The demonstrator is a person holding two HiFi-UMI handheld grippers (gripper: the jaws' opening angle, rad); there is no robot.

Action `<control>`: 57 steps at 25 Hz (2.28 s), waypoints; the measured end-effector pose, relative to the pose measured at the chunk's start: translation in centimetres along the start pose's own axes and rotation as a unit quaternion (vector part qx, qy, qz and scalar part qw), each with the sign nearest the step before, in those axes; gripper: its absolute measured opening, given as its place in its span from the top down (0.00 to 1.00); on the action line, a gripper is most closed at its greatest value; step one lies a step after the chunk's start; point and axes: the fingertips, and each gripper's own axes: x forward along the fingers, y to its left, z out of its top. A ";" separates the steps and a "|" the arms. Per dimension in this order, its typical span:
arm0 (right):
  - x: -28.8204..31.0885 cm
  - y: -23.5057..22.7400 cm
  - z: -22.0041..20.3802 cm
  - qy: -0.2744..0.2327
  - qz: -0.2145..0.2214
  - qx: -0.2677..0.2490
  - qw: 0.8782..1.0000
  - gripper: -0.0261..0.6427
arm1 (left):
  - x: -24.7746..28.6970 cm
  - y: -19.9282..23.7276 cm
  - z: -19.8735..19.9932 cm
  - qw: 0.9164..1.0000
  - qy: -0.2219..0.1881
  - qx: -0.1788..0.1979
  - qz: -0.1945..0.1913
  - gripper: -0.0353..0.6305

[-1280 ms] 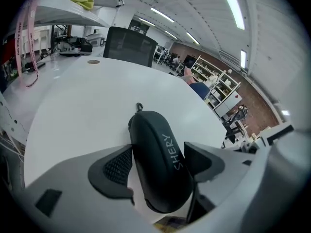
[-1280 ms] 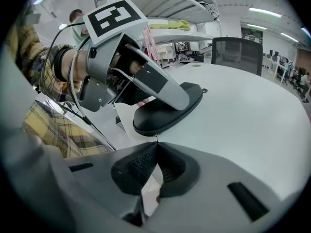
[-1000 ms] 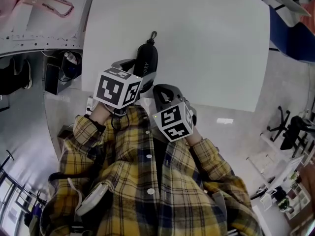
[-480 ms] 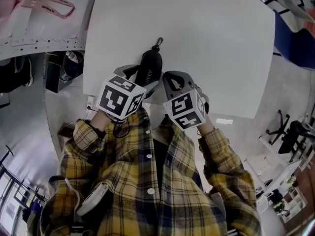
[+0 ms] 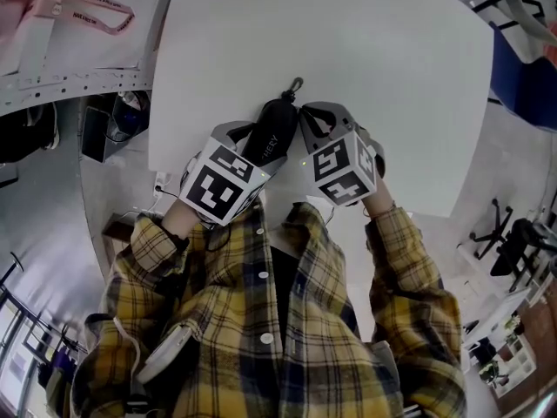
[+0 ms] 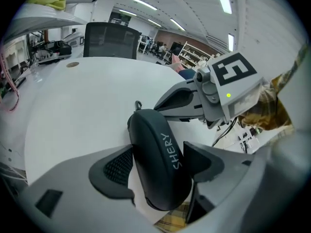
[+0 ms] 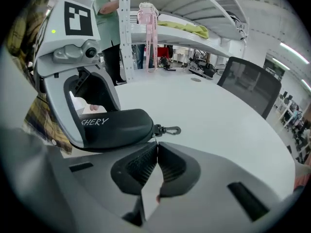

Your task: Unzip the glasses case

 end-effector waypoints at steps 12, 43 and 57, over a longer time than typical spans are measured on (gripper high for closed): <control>-2.9 2.0 -4.9 0.001 -0.004 0.080 0.997 0.96 | 1.4 -2.9 -1.3 0.981 0.080 0.169 -0.058 0.44; -5.2 2.4 -7.0 0.039 0.034 -0.081 0.995 0.96 | 2.5 -6.7 -3.1 0.903 0.165 0.357 -0.172 0.45; -5.3 2.5 -6.8 0.035 0.086 -0.066 0.994 0.96 | 2.5 -7.0 -3.6 0.909 0.141 0.356 -0.165 0.45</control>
